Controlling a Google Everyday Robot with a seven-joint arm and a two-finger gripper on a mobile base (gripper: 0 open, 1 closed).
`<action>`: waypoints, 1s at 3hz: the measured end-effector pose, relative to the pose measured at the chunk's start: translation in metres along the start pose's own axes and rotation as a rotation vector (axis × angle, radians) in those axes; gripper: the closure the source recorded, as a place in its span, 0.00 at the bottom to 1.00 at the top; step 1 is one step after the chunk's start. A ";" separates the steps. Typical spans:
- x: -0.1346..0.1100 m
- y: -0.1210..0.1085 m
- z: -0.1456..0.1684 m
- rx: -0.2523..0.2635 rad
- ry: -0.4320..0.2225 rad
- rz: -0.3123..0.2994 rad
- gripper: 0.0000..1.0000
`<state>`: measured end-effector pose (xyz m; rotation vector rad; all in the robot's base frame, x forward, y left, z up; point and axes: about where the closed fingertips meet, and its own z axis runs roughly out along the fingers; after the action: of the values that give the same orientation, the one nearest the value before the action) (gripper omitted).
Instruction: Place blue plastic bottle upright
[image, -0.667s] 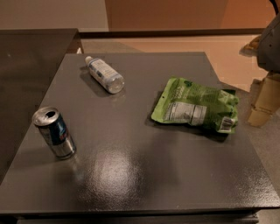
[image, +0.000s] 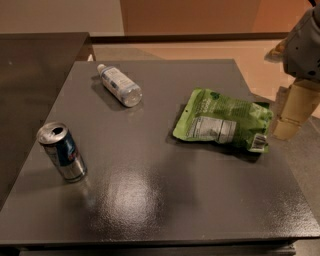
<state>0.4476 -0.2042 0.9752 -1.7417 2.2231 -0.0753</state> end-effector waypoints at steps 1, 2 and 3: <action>-0.033 -0.013 0.016 -0.053 -0.051 0.002 0.00; -0.070 -0.025 0.034 -0.095 -0.080 0.028 0.00; -0.112 -0.036 0.052 -0.120 -0.084 0.074 0.00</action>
Offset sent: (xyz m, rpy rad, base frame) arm 0.0742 0.1096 -0.0197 0.1563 0.1458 -0.0182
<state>0.5189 -0.0989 0.9577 -1.6872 2.2697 0.1490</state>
